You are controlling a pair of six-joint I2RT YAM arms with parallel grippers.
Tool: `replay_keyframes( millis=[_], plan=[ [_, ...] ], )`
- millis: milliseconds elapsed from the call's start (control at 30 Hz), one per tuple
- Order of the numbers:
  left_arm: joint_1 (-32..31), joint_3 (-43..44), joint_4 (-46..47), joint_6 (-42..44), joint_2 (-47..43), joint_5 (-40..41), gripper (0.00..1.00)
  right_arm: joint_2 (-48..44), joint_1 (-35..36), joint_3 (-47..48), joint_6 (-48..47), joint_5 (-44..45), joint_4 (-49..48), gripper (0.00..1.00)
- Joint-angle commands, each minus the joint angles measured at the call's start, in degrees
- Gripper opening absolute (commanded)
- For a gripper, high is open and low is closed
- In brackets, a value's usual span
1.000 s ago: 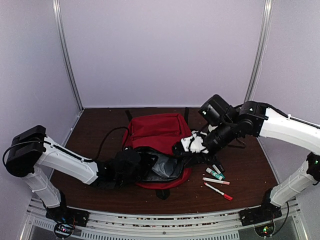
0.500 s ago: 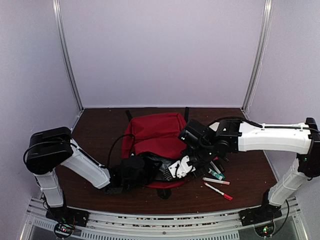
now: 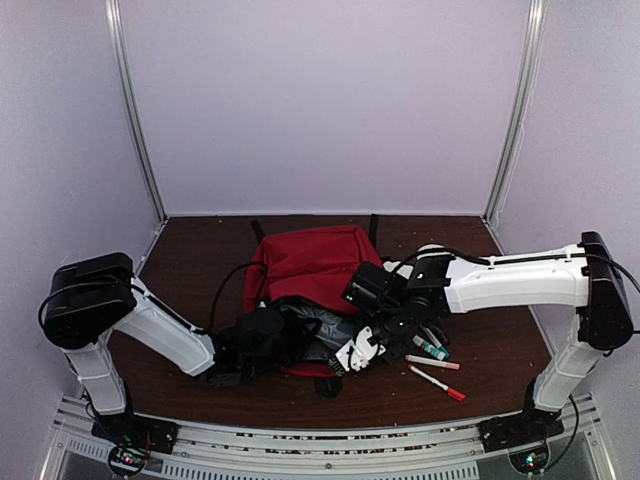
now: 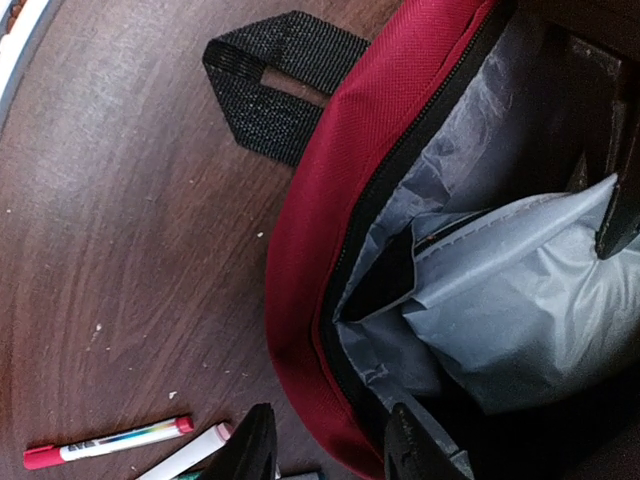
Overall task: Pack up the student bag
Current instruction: Place the pencil case in the largest pocket of the bag.
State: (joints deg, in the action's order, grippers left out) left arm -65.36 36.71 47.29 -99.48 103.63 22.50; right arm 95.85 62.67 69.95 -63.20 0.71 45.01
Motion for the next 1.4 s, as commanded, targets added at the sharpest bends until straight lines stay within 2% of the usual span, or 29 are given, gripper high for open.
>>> replay_keyframes(
  millis=[0,167,433,600,700,800,867,1067,1200,1233,1367],
  plan=[
    [1.1,-0.5,1.3,2.7,-1.5,3.6,0.00,1.7,0.5,-0.1,-1.8,5.5,-2.9,0.38],
    [1.6,-0.6,2.7,2.9,-0.3,3.0,0.00,3.7,0.5,-0.4,-2.1,10.1,-6.7,0.34],
    [2.2,-1.2,2.9,3.2,-0.4,2.7,0.00,5.3,0.8,-1.0,-4.8,9.4,-3.4,0.33],
    [2.6,-0.8,2.5,3.9,-0.3,2.2,0.00,7.0,1.1,-1.3,-4.3,12.5,-6.2,0.30],
    [2.9,-0.4,2.3,4.2,-0.2,1.6,0.00,7.9,1.3,-1.3,-4.4,14.1,-7.5,0.22],
    [3.2,-0.1,2.4,4.4,0.1,1.0,0.00,7.5,1.3,-1.2,-4.4,14.3,-7.8,0.05],
    [3.4,0.0,2.3,4.5,0.1,0.9,0.00,6.0,1.3,-1.1,-3.9,13.3,-7.6,0.00],
    [3.9,0.2,0.8,5.2,-0.6,0.3,0.00,-5.5,1.1,-0.7,-1.9,1.8,-3.5,0.00],
    [4.4,1.1,-4.5,6.7,-2.2,-0.4,0.01,-10.1,-0.7,0.5,2.3,-5.4,-2.3,0.00],
    [4.5,1.4,-5.6,6.9,-2.6,-0.6,0.04,-10.1,-1.5,1.0,3.3,-7.1,-2.0,0.00],
    [4.8,2.0,-10.8,9.6,-5.6,-2.4,0.36,-8.6,-5.6,2.4,7.3,-14.1,-1.3,0.00]
  ],
)
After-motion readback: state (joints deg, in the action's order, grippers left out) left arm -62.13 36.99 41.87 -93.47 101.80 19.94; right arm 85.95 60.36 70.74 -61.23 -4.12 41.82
